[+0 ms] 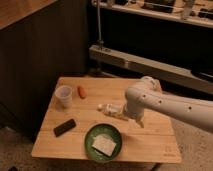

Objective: Move the arm in a circular motion

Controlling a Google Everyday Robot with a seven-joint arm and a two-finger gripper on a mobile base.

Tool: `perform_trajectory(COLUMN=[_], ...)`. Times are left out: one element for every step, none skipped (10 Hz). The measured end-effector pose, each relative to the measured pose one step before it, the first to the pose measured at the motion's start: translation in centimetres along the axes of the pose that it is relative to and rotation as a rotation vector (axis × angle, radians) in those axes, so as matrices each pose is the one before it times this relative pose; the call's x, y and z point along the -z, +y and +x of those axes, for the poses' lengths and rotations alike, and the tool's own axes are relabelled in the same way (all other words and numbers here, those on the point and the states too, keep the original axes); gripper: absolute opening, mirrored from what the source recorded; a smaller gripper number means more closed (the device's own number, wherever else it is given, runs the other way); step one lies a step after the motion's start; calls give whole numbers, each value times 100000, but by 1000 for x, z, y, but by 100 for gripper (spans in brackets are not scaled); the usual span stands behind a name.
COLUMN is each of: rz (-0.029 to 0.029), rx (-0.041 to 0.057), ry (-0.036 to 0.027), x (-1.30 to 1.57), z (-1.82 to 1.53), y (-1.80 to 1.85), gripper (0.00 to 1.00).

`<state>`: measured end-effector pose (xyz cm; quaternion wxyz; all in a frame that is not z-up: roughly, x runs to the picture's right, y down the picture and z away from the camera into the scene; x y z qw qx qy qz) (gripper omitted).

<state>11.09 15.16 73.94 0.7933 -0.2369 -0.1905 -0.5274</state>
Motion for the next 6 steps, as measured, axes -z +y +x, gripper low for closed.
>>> perform_trajectory(rz=[-1018, -565, -662, -668, -696, -952], rx=[2090, 3123, 2158, 2240, 1548, 1723], ry=[1478, 360, 500, 623, 601, 365], x=[473, 333, 68, 93, 143, 178], z=[-389, -609, -183, 81, -27, -179], y=[-1144, -957, -814, -1006, -920, -1082], gripper=[80, 80, 80, 80, 80, 80])
